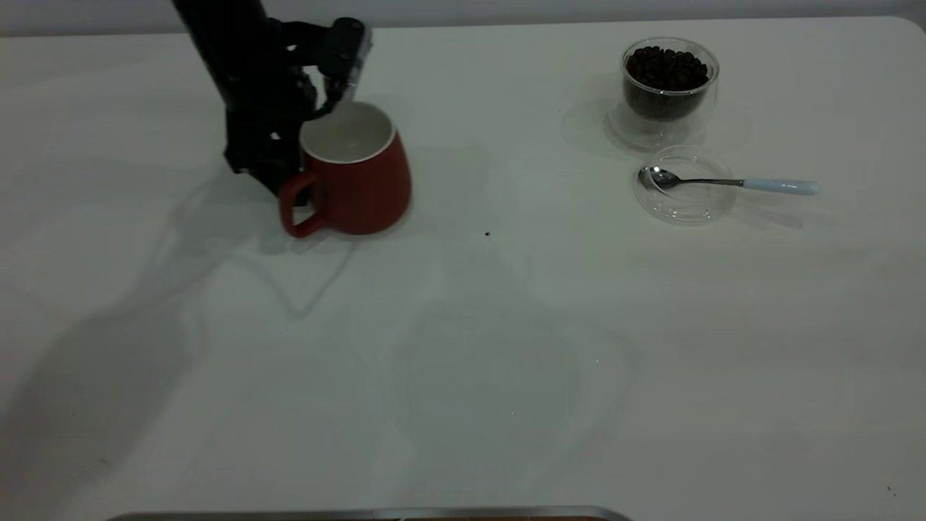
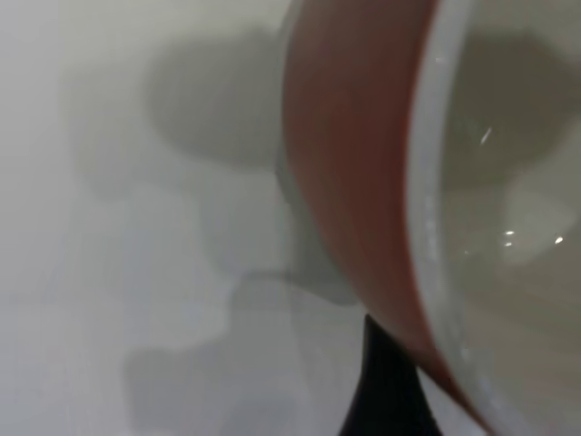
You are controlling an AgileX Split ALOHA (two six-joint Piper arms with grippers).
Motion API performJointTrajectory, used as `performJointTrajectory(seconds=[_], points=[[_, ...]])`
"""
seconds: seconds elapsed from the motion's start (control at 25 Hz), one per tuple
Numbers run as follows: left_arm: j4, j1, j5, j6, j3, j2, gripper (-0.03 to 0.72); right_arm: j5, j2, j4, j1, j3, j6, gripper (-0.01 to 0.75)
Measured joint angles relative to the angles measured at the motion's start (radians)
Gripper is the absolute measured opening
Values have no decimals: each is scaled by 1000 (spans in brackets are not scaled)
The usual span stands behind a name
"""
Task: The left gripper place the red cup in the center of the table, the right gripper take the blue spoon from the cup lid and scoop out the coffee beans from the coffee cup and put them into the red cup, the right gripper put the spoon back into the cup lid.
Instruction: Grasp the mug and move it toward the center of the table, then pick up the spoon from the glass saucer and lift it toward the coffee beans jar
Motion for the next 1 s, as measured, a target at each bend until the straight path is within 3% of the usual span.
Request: performJointTrajectory(seconds=[0.24, 0.4, 0.76, 1.0], points=[[-2, -62, -76, -51, 0, 0, 587, 0, 0, 0, 0, 0, 0, 494], [-2, -69, -70, -88, 0, 0, 587, 0, 0, 0, 0, 0, 0, 494], [271, -48, 223, -307, 0, -151, 587, 0, 0, 0, 0, 0, 0, 494], [254, -40, 319, -427, 0, -420, 587, 0, 0, 0, 0, 0, 0, 494]])
